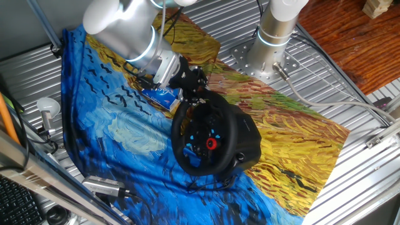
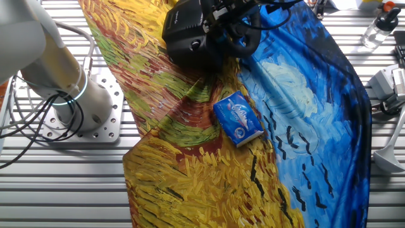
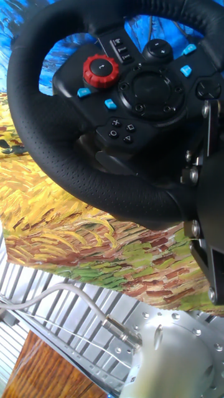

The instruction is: Rotate the steering wheel 90 degrees counterclockwise

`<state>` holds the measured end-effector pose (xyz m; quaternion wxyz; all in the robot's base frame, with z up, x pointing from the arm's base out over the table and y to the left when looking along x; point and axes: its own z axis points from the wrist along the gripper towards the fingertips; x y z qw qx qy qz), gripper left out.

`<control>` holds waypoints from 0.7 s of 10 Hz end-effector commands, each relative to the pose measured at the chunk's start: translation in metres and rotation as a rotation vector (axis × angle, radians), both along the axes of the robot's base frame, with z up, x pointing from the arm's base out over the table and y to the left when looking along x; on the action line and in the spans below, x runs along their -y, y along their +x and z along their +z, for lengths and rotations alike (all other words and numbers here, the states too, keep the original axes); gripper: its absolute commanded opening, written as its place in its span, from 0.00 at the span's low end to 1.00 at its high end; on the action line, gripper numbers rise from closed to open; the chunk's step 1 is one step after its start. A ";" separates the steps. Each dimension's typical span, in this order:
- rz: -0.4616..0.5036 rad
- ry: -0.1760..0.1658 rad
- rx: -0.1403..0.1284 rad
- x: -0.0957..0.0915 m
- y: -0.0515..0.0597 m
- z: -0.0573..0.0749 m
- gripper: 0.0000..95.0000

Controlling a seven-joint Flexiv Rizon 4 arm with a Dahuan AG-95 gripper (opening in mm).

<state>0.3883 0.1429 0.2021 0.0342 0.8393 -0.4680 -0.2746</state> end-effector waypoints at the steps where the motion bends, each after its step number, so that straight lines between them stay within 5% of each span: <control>1: -0.015 -0.003 0.000 0.001 0.000 -0.001 0.00; 7: -0.109 -0.056 0.060 0.001 0.000 -0.001 0.00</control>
